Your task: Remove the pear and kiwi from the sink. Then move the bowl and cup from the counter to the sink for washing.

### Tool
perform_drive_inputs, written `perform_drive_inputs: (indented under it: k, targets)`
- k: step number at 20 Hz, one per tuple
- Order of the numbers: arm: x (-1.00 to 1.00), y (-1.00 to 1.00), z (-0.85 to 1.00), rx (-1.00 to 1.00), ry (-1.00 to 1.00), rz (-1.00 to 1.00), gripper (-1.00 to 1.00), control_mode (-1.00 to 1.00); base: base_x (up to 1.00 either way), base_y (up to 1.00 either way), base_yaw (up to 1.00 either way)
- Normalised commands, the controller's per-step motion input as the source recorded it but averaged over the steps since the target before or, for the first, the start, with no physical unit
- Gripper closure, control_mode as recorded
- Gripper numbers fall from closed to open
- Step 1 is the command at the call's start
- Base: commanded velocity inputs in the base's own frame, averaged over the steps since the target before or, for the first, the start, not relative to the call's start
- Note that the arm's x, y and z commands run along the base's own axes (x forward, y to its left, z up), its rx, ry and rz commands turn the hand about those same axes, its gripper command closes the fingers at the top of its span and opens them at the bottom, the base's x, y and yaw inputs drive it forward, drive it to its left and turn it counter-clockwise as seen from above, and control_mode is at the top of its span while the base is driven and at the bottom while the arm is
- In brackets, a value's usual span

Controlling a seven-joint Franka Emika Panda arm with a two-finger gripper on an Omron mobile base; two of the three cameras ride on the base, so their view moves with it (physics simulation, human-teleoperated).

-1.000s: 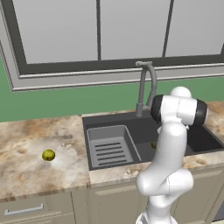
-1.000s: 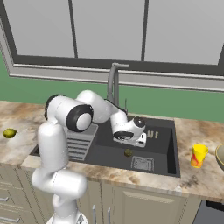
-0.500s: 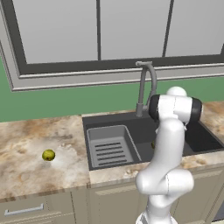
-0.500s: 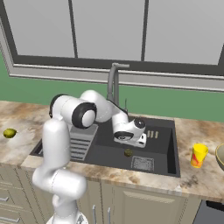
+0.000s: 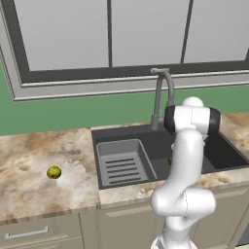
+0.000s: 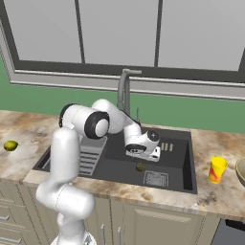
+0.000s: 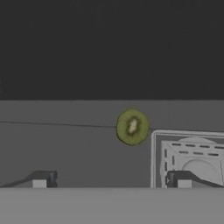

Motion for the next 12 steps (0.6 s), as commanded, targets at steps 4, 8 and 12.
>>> perform_drive_inputs:
  k: [4,8,12]
  targets:
    - [0.15,-0.02,-0.18,0.0,0.0,0.0,-1.0,-1.0,0.0,0.0,0.0]
    - [0.14,-0.04,-0.18,0.0,0.0,-0.02,-1.0,-1.0,0.0,0.0,0.0]
    - [0.16,-0.03,-0.16,0.0,0.0,-0.02,-1.0,-1.0,0.0,0.0,0.0]
